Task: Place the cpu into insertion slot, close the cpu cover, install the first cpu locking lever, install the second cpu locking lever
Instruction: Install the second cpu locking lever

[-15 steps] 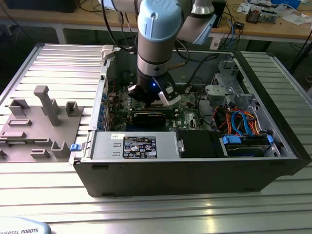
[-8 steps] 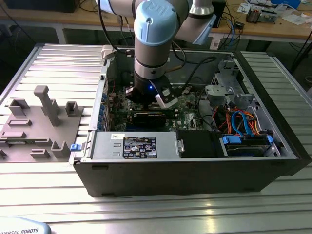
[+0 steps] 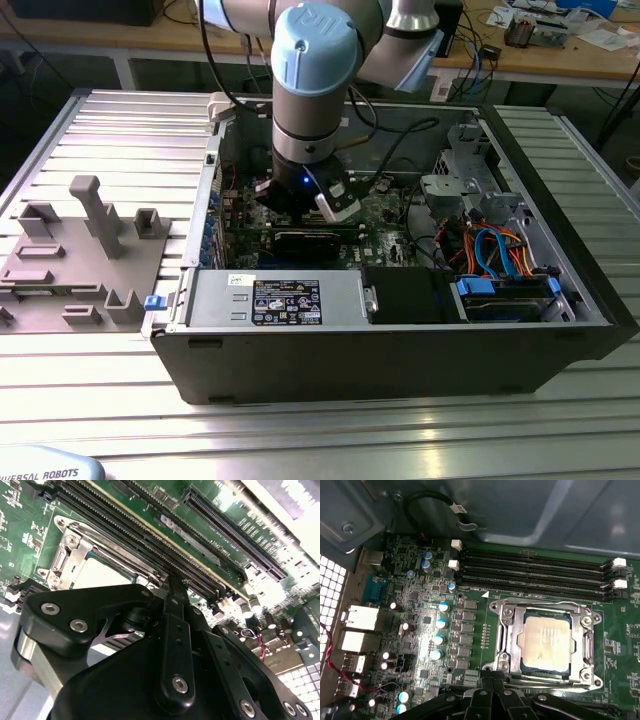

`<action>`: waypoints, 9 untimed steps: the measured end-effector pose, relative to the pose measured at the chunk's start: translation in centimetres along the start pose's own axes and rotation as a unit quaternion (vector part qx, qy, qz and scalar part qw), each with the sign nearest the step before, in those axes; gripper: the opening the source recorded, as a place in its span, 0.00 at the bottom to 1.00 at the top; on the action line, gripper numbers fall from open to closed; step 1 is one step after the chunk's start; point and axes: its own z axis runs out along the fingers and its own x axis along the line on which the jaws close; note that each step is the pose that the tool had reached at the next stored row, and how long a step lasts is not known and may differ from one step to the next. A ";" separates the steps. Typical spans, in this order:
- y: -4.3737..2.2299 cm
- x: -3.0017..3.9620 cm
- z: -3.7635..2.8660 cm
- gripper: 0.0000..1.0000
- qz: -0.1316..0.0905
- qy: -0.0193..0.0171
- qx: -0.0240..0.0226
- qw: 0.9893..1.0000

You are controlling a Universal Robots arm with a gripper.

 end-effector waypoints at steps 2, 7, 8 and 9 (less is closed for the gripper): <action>0.24 0.00 0.22 0.11 0.000 0.000 0.000 1.000; 0.45 0.00 0.50 0.11 0.000 0.000 0.000 1.000; 0.46 0.04 0.51 0.11 0.000 0.000 0.000 1.000; 0.47 0.09 0.52 0.11 0.000 0.000 0.000 1.000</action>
